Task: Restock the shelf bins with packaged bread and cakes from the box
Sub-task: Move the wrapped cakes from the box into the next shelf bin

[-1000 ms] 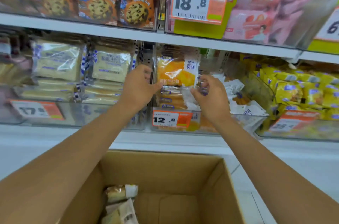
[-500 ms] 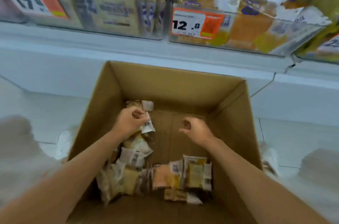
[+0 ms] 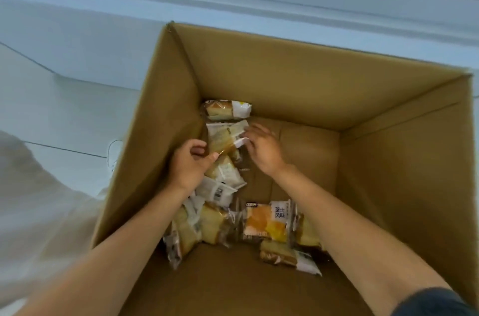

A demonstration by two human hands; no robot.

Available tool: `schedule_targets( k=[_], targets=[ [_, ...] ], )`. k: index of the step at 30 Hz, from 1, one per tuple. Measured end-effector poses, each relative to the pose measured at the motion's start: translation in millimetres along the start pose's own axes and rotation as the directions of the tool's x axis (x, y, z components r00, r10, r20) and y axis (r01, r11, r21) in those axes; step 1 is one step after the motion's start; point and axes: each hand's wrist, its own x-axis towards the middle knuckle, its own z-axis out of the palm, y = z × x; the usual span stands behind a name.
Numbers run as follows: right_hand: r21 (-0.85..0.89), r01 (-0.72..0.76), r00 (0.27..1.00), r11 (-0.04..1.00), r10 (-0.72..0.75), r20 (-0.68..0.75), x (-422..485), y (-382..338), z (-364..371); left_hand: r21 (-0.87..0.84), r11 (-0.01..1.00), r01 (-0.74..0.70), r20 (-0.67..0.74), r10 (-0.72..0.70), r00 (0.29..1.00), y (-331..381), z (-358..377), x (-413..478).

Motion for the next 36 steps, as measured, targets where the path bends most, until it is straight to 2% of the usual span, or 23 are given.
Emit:
schedule_targets(
  k=[2,5,8,11,14,15,16,18,20,22,24,25,28,32,36],
  targets=[
    [0.116,-0.055,0.990,0.992,0.069,-0.121,-3,-6,-28,-0.022,1.000,-0.022,0.027,0.022,0.999,6,2,-1],
    [0.338,-0.168,0.967,0.926,0.222,-0.125,-18,-18,-87,-0.052,0.998,-0.028,0.136,0.035,0.990,23,9,-7],
    [0.432,-0.213,0.945,0.876,0.297,-0.137,-35,-23,-122,-0.196,0.974,0.113,0.332,-0.043,0.942,43,18,-18],
    [0.639,-0.318,0.914,0.701,0.405,0.010,-49,-26,-132,-0.190,0.956,0.226,0.493,-0.106,0.864,53,22,-31],
    [0.761,-0.471,0.842,0.445,0.483,0.238,-64,-25,-127,-0.238,0.931,0.275,0.482,-0.132,0.866,43,18,-32],
    [0.759,-0.492,0.838,0.427,0.468,0.280,-69,-23,-120,-0.246,0.933,0.261,0.439,-0.133,0.889,38,15,-32],
    [0.700,-0.517,0.843,0.493,0.436,0.316,-74,-19,-110,-0.239,0.940,0.244,0.384,-0.139,0.913,33,12,-31],
    [0.434,-0.550,0.818,0.713,0.355,0.453,-85,-8,-82,-0.228,0.944,0.238,0.310,-0.161,0.937,19,7,-27],
    [0.160,-0.509,0.707,0.845,0.305,0.638,-95,5,-48,-0.237,0.941,0.242,0.288,-0.169,0.942,10,3,-24],
    [-0.094,-0.360,0.626,0.928,0.315,0.713,-101,17,-17,-0.258,0.935,0.245,0.261,-0.177,0.949,2,1,-19],
    [-0.257,-0.199,0.618,0.946,0.325,0.716,-103,27,5,-0.278,0.927,0.250,0.248,-0.182,0.952,-2,2,-15],
    [-0.291,-0.167,0.619,0.942,0.330,0.713,-102,30,11,-0.279,0.927,0.250,0.245,-0.183,0.952,-4,2,-14],
    [-0.293,-0.160,0.628,0.943,0.326,0.707,-96,33,18,-0.271,0.930,0.249,0.247,-0.182,0.952,-9,4,-11],
    [-0.120,-0.315,0.609,0.942,0.297,0.735,-97,26,4,-0.268,0.930,0.251,0.250,-0.185,0.950,-9,7,-12],
    [0.098,-0.391,0.720,0.915,0.238,0.652,-91,12,-36,-0.265,0.942,0.204,0.235,-0.142,0.962,1,4,-14]
  ],
)
